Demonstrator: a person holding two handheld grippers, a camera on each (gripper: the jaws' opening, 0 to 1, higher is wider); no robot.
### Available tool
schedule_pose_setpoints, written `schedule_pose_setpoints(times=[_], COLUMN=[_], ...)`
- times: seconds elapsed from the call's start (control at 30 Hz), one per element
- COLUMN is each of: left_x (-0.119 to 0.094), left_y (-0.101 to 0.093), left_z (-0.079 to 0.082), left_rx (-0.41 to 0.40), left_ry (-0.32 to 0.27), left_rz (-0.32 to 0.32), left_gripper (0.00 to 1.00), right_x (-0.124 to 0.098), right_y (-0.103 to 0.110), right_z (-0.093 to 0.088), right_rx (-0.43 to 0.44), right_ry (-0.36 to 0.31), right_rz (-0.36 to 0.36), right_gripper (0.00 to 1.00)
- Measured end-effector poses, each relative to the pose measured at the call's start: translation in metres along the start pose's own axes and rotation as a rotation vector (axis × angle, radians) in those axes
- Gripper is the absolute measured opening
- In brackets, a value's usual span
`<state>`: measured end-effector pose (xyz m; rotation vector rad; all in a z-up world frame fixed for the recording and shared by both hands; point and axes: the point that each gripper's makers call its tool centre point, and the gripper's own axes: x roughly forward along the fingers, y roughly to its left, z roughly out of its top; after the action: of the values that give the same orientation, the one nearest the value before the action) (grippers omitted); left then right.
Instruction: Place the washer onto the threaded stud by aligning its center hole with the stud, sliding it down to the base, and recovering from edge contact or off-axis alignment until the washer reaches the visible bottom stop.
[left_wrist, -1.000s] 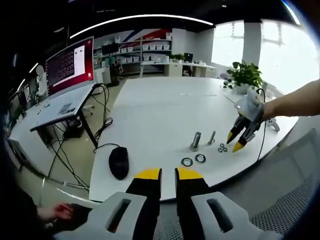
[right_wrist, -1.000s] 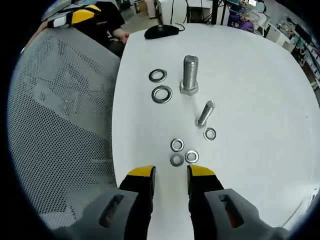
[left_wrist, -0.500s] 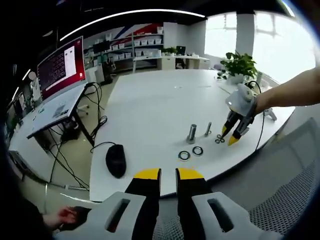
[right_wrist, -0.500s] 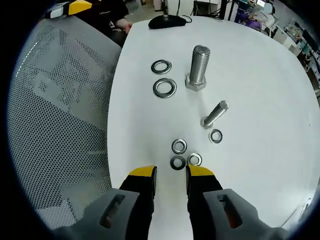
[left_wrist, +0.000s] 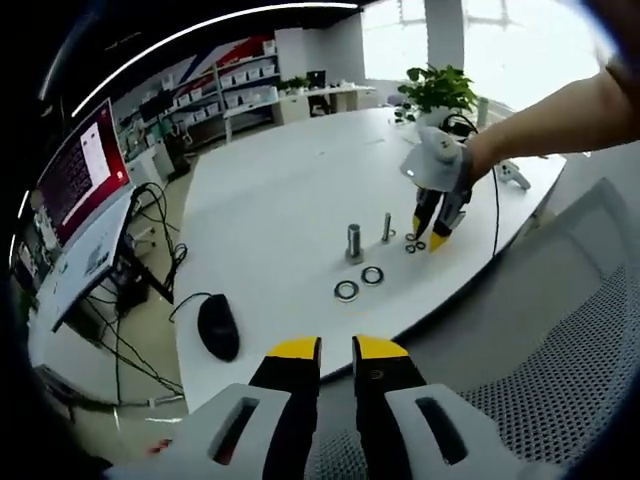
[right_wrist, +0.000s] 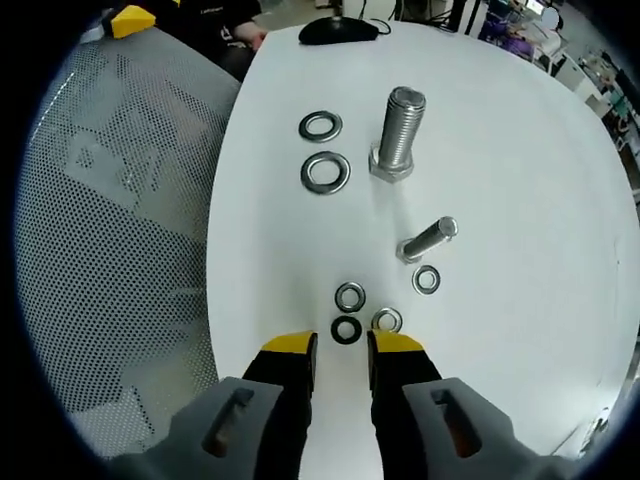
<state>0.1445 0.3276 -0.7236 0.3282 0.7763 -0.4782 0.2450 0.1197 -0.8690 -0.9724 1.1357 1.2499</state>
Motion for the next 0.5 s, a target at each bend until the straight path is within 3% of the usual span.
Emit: schedule_pose_setpoints(times=[0.1, 0.17, 0.27, 0.5], left_x=[0.004, 0.005, 0.007, 0.009], left_y=[-0.005, -0.009, -0.010, -0.013], left_z=[0.001, -0.006, -0.011, -0.011], left_rx=[0.109, 0.123, 0.098, 0.104], left_ry=[0.032, 0.093, 0.115, 0.100], left_rz=[-0.003, -0.010, -0.018, -0.035], left_gripper=[0.10, 0.11, 0.11, 0.10], right_x=[0.000, 0.000, -0.001, -0.001], right_y=[0.000, 0.001, 0.000, -0.001], right_z=[-0.001, -0.001, 0.000, -0.001], right_rx=[-0.048, -0.052, -0.024, 0.001], right_ry=[0.015, 0.021, 0.019, -0.005], right_rz=[-0.016, -0.016, -0.016, -0.014], right_gripper=[0.21, 0.22, 0.21, 0.20])
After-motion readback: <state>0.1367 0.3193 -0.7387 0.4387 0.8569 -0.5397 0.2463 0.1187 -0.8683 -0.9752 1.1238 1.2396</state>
